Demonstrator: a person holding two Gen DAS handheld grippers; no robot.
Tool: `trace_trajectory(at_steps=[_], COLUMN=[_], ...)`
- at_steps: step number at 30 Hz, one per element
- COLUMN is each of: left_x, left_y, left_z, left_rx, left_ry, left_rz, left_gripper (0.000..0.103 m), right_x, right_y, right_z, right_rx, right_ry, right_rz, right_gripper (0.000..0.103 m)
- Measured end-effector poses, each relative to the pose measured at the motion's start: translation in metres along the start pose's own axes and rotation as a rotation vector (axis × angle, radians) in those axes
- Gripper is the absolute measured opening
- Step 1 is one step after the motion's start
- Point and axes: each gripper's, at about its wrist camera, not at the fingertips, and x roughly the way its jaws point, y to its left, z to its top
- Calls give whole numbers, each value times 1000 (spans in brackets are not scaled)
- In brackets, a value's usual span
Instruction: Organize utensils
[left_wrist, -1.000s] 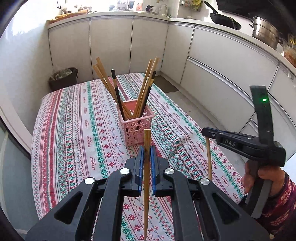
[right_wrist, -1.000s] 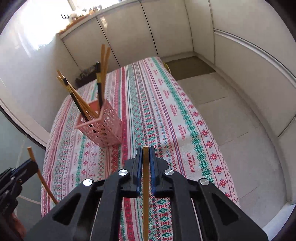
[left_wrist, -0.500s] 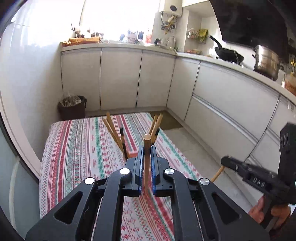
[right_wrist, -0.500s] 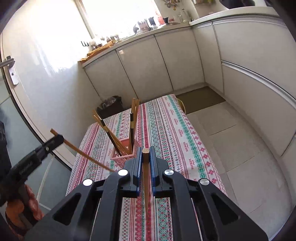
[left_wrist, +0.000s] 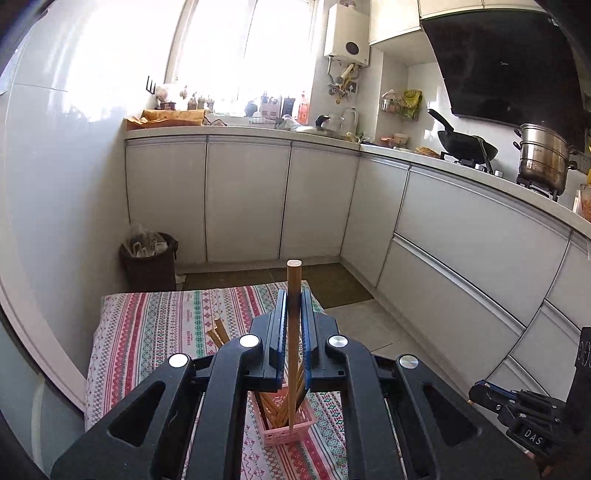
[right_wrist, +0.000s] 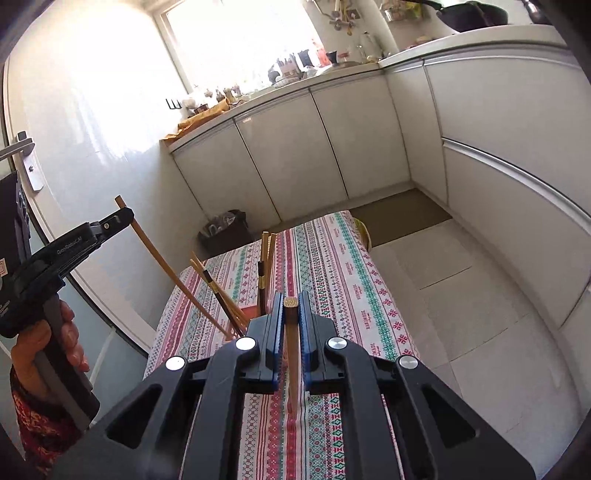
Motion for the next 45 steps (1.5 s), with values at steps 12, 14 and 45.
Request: trace_trajectory(at_steps=[12,14,45], left_x=[26,14,-81], left_y=[25,30,62], left_z=[-40,-43,-39], left_rx=[-47,-70,-175], left_ry=[116,100,-115], left_rz=[77,79,240], left_gripper=[40,42,89], right_x=[-6,-10,73], right_y=[11,19,79], right_z=[12,20,62], right_rx=[-13,-27,-98], right_ry=[-29,-51,-194], right_rz=[14,25,-23], right_gripper=[8,8,58])
